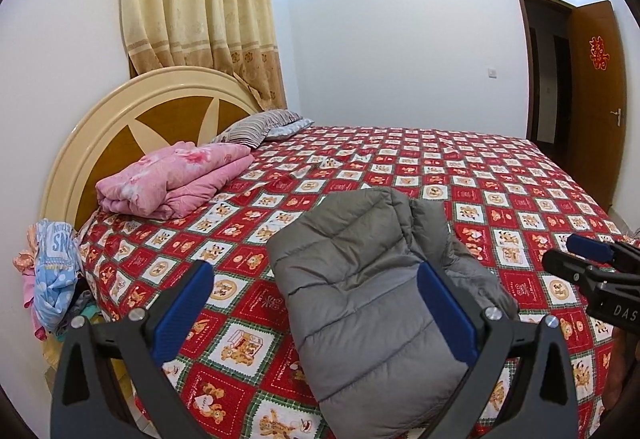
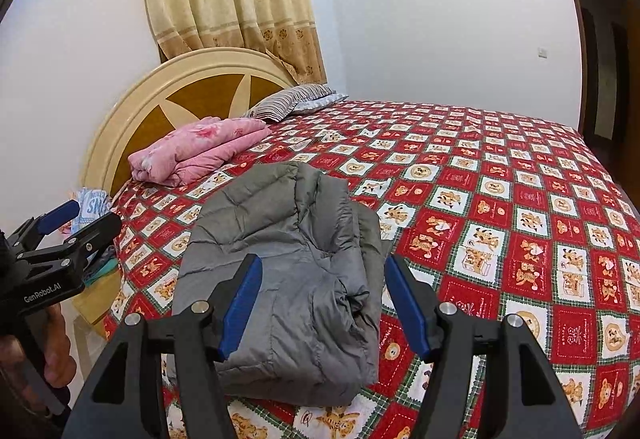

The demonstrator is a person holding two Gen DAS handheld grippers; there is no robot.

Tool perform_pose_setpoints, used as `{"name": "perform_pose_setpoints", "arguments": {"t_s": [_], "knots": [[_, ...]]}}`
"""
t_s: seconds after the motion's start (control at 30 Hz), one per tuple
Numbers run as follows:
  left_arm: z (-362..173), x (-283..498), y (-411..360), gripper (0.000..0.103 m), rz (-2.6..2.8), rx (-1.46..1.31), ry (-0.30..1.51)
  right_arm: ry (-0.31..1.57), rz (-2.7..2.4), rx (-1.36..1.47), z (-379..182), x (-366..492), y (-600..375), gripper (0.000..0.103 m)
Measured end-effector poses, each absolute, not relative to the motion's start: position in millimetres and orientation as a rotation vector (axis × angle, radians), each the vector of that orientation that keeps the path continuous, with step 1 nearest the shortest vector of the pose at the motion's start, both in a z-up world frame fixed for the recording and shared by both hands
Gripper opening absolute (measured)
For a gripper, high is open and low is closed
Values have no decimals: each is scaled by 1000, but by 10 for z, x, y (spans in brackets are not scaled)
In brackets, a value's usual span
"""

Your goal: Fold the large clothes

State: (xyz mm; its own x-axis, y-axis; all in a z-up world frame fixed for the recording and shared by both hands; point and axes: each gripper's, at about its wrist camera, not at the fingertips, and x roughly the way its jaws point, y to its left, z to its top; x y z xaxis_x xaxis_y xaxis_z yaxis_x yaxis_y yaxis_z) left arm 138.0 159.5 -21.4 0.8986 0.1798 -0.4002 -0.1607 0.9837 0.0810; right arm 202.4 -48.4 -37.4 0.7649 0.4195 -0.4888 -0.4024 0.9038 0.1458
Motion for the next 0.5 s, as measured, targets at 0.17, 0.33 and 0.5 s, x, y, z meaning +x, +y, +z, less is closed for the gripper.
{"name": "perform_pose_setpoints", "arguments": {"t_s": [0.17, 0.33, 0.5], "knots": [[-215, 1380, 1596, 103, 179, 45, 419, 543, 447, 36, -389, 2020, -482, 64], [-215, 1378, 1607, 103, 177, 47, 419, 539, 448, 34, -395, 2020, -490, 64], [-215, 1380, 1609, 103, 179, 46, 421, 541, 446, 36, -391, 2023, -514, 64]]}}
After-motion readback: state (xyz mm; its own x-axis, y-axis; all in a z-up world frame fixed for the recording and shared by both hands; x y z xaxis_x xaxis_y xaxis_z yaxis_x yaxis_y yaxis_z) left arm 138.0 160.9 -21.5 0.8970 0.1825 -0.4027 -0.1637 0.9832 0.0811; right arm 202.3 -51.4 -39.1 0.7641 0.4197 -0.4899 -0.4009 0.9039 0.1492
